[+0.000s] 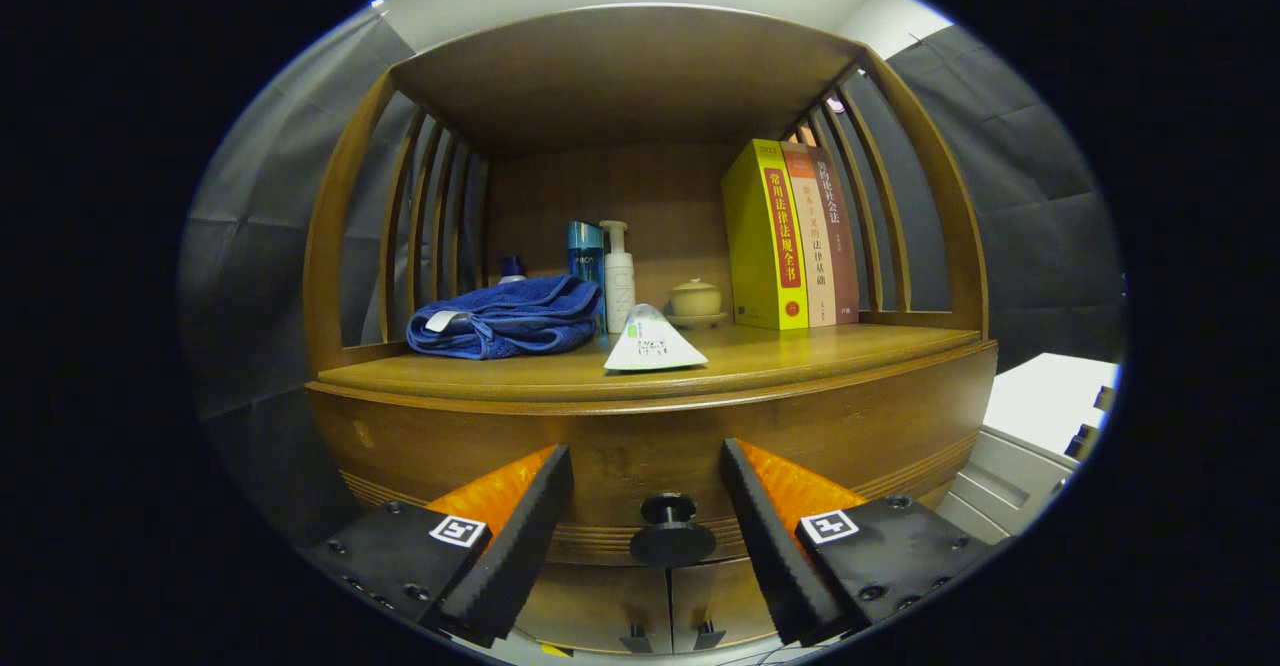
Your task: Pull open the drawer, take out the items inside it, and place them on the countertop above the cabinet.
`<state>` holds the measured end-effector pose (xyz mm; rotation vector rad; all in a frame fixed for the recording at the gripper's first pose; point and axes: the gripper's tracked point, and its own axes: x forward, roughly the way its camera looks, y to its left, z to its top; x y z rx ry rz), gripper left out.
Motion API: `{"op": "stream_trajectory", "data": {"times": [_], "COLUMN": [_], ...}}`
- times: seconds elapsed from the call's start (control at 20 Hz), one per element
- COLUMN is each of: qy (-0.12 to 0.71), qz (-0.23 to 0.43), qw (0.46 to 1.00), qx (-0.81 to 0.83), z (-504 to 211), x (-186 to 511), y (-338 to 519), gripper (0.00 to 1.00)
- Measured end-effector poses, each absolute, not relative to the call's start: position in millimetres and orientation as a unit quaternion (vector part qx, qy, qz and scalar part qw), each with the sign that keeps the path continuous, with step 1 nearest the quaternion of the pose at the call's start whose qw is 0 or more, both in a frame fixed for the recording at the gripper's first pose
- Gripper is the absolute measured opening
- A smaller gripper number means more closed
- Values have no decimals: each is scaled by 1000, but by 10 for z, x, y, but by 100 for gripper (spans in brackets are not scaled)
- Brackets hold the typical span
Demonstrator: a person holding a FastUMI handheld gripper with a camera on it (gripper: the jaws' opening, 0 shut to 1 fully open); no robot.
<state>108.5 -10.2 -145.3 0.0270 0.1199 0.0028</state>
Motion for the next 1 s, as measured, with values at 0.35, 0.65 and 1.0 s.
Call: {"op": "stream_trajectory", "data": {"times": [0.35, 0.65, 1.0], "qy": [64, 48, 21], "qz": [0, -15, -34], "qw": [998, 999, 999], "qx": [21, -3, -14], "z": [-1300, -546, 293], "x": [1007, 436, -310], "y": [-94, -188, -406], "gripper": [98, 98, 98]}}
